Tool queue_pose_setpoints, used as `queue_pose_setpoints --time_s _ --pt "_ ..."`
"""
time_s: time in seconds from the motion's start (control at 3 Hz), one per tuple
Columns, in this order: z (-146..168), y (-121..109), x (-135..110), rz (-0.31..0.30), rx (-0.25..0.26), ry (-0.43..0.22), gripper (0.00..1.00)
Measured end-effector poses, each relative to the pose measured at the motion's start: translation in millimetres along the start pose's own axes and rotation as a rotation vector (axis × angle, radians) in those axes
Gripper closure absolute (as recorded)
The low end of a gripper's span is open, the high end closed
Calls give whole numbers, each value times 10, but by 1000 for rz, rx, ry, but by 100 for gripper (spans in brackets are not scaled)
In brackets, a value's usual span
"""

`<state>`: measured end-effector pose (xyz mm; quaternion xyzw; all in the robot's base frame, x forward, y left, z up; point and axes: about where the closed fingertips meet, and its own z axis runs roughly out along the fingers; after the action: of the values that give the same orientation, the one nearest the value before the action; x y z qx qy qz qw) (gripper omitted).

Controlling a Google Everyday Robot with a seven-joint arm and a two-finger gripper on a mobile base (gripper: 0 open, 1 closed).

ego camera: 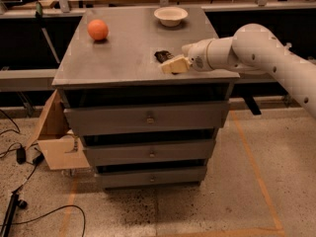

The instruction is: Move rxbar chocolate near orange

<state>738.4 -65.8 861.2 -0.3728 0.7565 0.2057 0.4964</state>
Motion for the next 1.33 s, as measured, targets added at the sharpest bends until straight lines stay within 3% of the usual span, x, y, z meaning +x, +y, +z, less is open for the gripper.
queue_pose_setpoints --time_s 0.33,0.67,1.0,1.33 --pt "-191 88 -340 -46 5 -88 1" --pt "-276 109 -502 -57 10 -135 0" --pt "-143 1 -479 -21 39 -169 0" --pt "-32 -110 -392 -10 65 -156 0"
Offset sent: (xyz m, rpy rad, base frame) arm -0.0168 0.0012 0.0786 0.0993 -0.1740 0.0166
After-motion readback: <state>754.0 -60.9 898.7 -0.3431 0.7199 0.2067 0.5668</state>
